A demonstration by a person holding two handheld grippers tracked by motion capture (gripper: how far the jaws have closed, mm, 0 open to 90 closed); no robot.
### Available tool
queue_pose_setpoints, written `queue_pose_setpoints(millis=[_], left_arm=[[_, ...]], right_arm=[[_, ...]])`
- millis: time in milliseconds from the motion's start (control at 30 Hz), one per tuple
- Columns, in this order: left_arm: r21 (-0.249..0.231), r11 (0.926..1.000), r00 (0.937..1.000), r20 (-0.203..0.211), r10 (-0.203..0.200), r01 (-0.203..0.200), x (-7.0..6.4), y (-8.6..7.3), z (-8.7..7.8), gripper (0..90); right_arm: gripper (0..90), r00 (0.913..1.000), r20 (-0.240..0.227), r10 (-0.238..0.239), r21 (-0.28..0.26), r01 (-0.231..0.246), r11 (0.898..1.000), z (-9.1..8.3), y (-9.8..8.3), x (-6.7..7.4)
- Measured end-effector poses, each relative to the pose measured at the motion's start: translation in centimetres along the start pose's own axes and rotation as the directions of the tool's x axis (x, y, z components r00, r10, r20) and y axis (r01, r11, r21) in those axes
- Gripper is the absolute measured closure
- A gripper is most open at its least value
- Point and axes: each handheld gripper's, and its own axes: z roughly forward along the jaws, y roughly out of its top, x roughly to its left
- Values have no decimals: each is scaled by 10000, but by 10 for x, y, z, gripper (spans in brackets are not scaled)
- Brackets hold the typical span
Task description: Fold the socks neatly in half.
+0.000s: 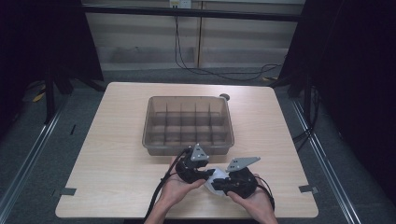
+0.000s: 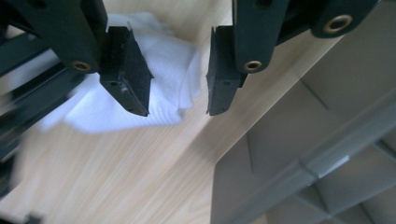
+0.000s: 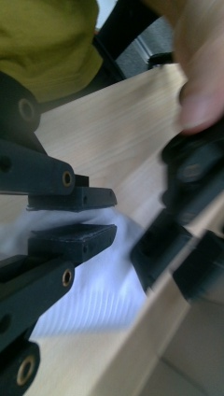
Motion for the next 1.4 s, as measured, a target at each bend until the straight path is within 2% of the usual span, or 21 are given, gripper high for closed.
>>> queue_pose_setpoints(millis=[100,200,333,400,500,567,733,767,900,933,1033,1133,1300,1400], left_arm=[[49,10000,9999,-65,81,-81,-1,0,-1,607],[49,9998,9997,-113,206,-205,-1,-1,-2,605],[71,9997,9997,-108,221,-220,-2,-1,-3,603],[67,9998,9997,-119,213,-212,-2,-2,-2,603],[104,9996,9997,-88,245,-244,-3,-2,-2,605],[124,9995,9995,-114,307,-306,-4,-2,-1,606],[106,9997,9998,-76,206,-205,-4,-5,2,607],[184,9996,9998,-46,208,-207,-4,-5,3,609],[231,9995,9998,-106,197,-194,-4,-6,5,617],[239,9995,9997,-116,199,-196,-4,-6,5,618],[108,9999,9999,-140,90,-89,-1,-6,2,600],[-186,9995,9994,-233,-258,254,1,-6,-4,592],[-339,9994,9999,-135,39,-44,-2,-8,-17,634],[-421,9991,10000,48,-56,58,0,-10,-20,656]], right_arm=[[824,9997,114,225,-492,-219,9986,-13,2,-5],[848,9970,586,507,-846,-457,9954,-20,4,-8],[833,9951,686,706,-391,-680,9969,-13,0,-15],[783,9977,439,519,-94,-516,9986,-7,-3,-12],[796,9994,222,265,101,-268,9996,-4,-7,-6],[774,9988,385,312,182,-319,9993,-4,-9,-5],[605,9968,498,624,302,-640,9975,-3,-17,-5],[568,9972,505,555,368,-574,9977,-1,-18,-4],[511,9970,621,459,480,-489,9977,5,-19,-2],[509,9965,742,374,493,-411,9979,7,-18,-2],[505,9970,716,304,552,-344,9979,10,-17,-3],[510,9972,608,434,456,-462,9979,11,-18,-7],[570,9976,452,520,394,-538,9978,13,-19,-13],[575,9956,779,524,434,-559,9975,14,-17,-14]])
